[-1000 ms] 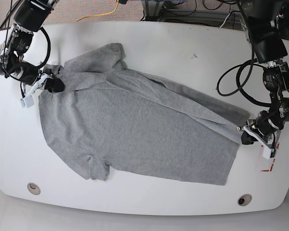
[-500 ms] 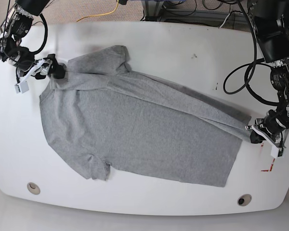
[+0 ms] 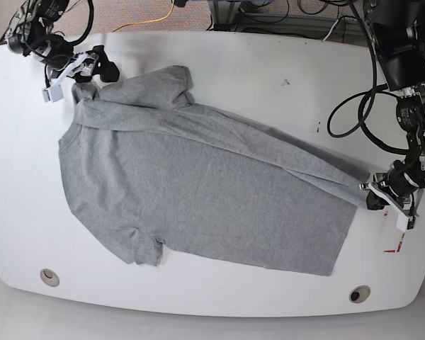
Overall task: Layout the t-shirt on the table in an organized manner, then fold the t-shirt properly
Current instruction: 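Hold the t-shirt edge with both grippers and lift it off the table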
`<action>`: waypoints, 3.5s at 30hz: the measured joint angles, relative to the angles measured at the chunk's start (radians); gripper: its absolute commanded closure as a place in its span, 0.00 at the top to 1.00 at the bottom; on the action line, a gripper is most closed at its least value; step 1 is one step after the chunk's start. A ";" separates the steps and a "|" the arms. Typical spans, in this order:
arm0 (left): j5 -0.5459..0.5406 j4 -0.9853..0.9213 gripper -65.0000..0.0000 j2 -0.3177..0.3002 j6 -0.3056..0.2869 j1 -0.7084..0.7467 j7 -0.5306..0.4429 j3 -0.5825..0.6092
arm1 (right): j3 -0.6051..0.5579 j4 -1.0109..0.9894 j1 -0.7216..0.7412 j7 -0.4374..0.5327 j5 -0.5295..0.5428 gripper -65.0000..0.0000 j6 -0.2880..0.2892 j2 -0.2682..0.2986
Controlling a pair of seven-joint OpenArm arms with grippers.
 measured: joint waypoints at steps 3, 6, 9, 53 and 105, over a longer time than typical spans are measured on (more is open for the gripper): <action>0.000 0.000 0.00 0.001 0.000 0.003 0.000 0.000 | -0.004 -0.021 0.008 0.008 0.009 0.92 0.001 -0.018; 0.001 0.000 0.00 0.001 0.001 0.004 0.001 0.000 | -0.019 -0.027 0.011 0.015 0.010 0.92 0.000 -0.018; 0.000 0.000 0.00 0.001 0.000 0.003 0.000 0.000 | -0.035 -0.028 0.024 0.023 0.011 0.92 0.001 -0.024; 0.000 0.000 0.00 0.003 0.000 0.016 -0.002 0.001 | -0.042 -0.092 0.138 -0.042 0.118 0.92 -0.004 -0.060; -0.002 0.000 0.00 0.003 0.000 0.017 -0.002 0.001 | -0.170 0.133 -0.027 -0.044 0.128 0.00 -0.004 -0.059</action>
